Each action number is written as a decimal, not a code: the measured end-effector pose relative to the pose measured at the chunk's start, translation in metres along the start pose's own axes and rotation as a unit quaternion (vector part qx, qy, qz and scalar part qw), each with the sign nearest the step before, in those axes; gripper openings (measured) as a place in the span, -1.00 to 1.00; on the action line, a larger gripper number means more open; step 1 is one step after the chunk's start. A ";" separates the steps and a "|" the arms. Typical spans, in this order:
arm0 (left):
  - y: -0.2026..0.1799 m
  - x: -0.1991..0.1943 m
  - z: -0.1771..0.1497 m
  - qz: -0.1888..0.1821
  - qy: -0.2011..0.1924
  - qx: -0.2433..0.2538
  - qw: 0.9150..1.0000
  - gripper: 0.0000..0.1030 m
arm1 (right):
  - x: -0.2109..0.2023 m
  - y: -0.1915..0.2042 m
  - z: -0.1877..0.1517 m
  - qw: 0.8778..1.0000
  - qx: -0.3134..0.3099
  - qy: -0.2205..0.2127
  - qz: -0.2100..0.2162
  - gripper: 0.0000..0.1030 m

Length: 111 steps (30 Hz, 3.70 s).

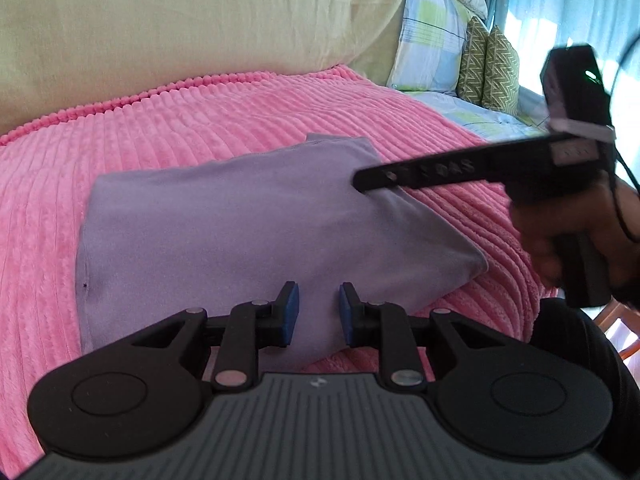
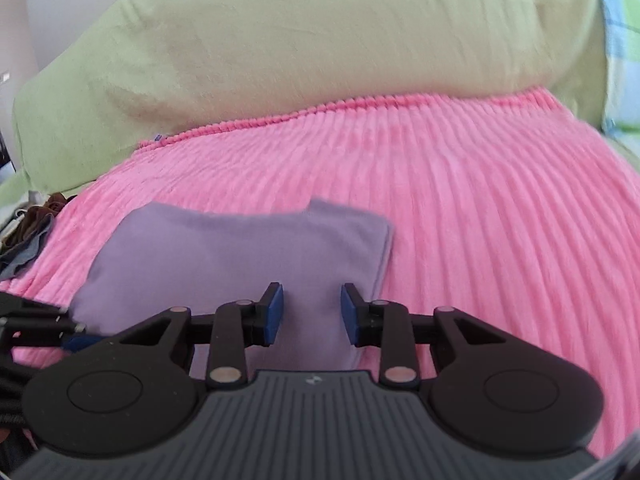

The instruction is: Fold clothes

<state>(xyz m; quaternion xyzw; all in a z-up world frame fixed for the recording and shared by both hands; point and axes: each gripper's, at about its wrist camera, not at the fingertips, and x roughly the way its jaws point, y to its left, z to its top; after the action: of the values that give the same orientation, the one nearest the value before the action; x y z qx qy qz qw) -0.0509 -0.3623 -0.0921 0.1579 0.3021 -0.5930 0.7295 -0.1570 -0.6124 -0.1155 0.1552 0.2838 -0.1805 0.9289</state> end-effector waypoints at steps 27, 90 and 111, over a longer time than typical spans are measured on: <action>0.052 -0.017 -0.002 0.062 -0.016 -0.070 0.995 -0.43 | 0.030 0.023 0.025 0.999 -0.049 -0.012 0.010 -0.50; -0.011 -0.052 -0.053 0.134 0.015 0.356 0.925 0.39 | -0.118 0.087 -0.068 0.990 -0.119 0.019 -0.069 0.12; -0.005 -0.043 -0.058 0.161 0.018 0.473 0.866 0.40 | -0.087 0.092 -0.072 0.952 -0.290 0.045 -0.089 0.13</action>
<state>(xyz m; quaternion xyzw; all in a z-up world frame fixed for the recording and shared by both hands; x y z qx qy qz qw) -0.0751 -0.2961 -0.1086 0.5412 -0.0309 -0.5364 0.6469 -0.2192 -0.4810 -0.1046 -0.1388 0.3781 -0.1648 0.9003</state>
